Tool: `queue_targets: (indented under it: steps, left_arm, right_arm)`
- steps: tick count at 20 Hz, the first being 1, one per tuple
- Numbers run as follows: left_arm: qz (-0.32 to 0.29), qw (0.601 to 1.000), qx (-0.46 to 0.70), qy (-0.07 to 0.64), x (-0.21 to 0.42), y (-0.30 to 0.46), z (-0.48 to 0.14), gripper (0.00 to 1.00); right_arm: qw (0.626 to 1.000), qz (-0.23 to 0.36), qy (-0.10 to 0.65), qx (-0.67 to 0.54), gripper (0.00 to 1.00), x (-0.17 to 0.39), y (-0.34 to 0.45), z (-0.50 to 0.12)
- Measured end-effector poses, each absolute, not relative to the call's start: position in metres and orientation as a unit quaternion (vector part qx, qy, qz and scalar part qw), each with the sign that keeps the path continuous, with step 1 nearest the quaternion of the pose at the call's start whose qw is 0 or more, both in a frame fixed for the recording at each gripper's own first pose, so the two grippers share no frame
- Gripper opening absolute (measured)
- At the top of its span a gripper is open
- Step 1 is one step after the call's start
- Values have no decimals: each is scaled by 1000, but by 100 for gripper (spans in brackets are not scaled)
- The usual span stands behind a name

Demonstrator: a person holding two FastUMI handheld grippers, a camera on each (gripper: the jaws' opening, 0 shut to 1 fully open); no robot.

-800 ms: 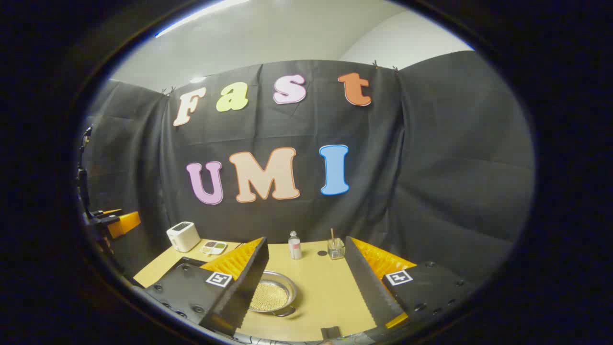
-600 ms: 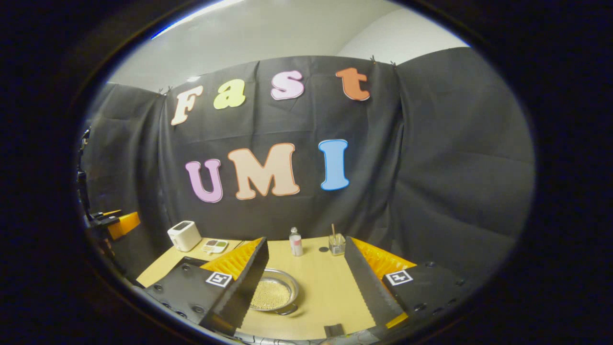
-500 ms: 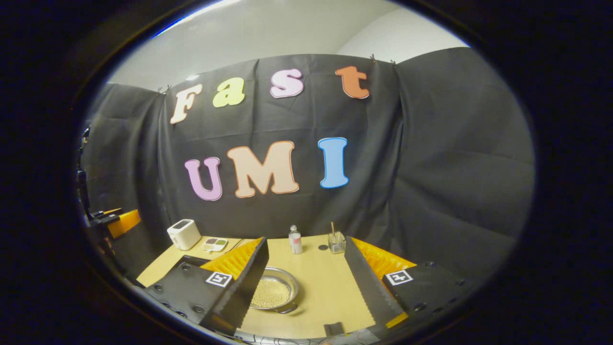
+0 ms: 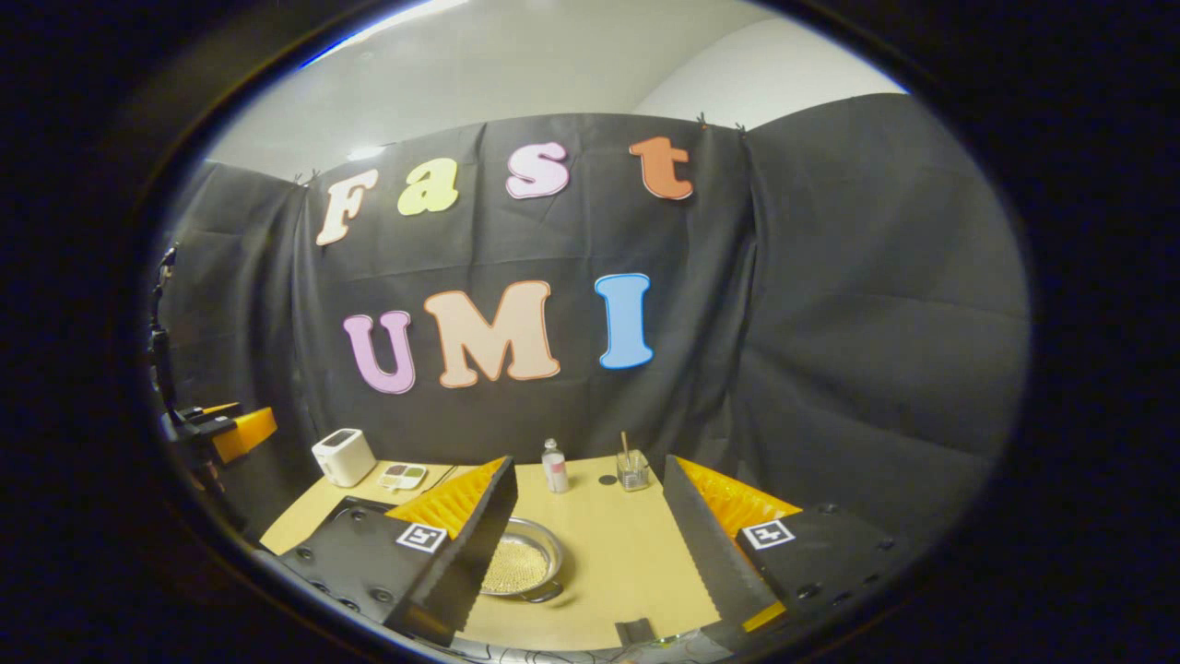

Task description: First push the handle of the pot to place it horizontally, then grasp the pot with both hands and set it on the induction cooktop.

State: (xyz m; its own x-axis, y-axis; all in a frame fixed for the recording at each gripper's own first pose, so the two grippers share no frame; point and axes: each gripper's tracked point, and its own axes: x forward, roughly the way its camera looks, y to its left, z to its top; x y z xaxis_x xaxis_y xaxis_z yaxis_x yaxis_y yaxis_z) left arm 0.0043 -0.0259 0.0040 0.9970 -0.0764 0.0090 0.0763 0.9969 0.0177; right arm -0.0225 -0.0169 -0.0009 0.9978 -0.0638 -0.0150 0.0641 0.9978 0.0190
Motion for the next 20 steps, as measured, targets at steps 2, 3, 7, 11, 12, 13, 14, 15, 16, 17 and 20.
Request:
queue_targets:
  steps: [2,3,7,11,12,13,14,15,16,17,20]
  left_arm:
    - [-41,999,7,0,4,-26,3,93]
    - [-42,999,6,1,3,-26,1,96]
    - [-47,999,7,6,1,-25,-4,96]
    - [-49,999,8,9,-4,-17,-8,93]
    - [-48,999,9,9,-5,-13,-9,96]
    - [-48,999,9,11,-7,-9,-11,96]
    - [-47,999,10,11,-9,-4,-12,96]
    - [-46,999,11,10,-10,1,-12,96]
    - [-44,999,13,7,-12,6,-11,95]
    - [-43,999,14,4,-14,13,-11,93]
    - [-37,999,20,-1,-19,31,-14,93]
  right_arm:
    - [999,-37,8,10,96,-26,-19,-3]
    - [999,-39,7,10,96,-29,-20,-4]
    - [999,-50,12,7,96,-35,-23,-8]
    - [999,-47,16,11,96,-37,-12,-12]
    - [999,-46,18,11,96,-36,-9,-14]
    - [999,-45,21,10,96,-36,-4,-18]
    - [999,-43,22,10,96,-36,2,-19]
    - [999,-39,22,10,96,-36,7,-19]
    - [999,-36,23,12,99,-36,13,-21]
    - [999,-33,25,15,96,-36,19,-25]
    - [998,-17,40,37,81,-33,40,-35]
